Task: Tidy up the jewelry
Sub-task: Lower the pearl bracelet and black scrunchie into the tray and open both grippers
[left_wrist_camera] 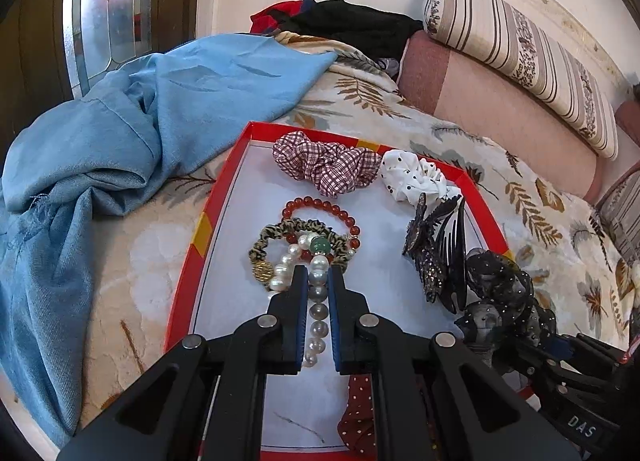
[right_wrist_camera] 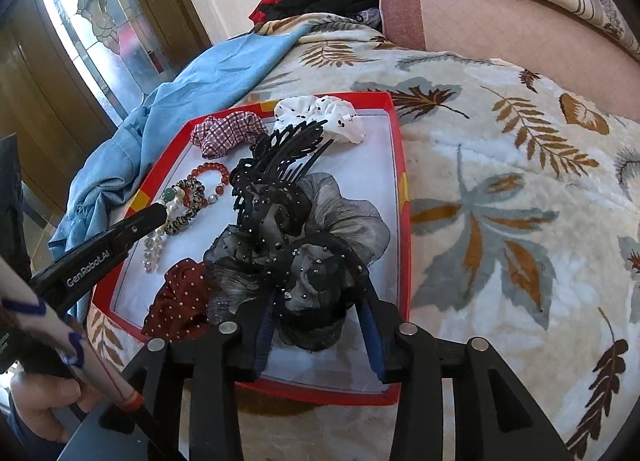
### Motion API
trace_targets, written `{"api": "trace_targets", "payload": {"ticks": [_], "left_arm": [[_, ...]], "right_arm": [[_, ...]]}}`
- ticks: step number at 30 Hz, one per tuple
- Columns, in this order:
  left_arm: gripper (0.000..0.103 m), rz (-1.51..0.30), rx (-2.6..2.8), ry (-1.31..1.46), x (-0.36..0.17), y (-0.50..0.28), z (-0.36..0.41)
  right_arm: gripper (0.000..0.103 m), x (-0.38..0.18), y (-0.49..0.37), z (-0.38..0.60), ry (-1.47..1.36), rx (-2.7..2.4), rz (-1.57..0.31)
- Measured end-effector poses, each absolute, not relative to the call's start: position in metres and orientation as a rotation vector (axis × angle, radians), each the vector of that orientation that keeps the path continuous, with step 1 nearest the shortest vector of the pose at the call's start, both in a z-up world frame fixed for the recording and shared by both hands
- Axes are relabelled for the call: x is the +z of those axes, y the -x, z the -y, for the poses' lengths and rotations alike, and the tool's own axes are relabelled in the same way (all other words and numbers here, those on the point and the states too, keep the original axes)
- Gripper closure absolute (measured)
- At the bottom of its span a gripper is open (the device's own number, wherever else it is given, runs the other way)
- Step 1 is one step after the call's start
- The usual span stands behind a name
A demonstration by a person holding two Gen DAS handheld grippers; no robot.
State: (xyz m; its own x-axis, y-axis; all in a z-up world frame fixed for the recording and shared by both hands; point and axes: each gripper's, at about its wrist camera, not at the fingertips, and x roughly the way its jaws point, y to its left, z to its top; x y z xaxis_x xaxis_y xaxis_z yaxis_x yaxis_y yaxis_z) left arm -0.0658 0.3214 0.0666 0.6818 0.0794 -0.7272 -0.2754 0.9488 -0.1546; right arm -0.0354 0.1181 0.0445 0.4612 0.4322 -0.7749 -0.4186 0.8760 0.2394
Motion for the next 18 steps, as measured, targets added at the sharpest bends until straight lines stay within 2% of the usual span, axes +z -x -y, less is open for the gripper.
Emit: {"api": "trace_targets", "payload": {"ticks": [18], "left_arm": [[0.094,-0.787,0.242,0.217,0.069,0.068,-0.319]], "right_arm": [[0.057,0.044,0.041,-0.128,0.012,0.533,-0.967]]}}
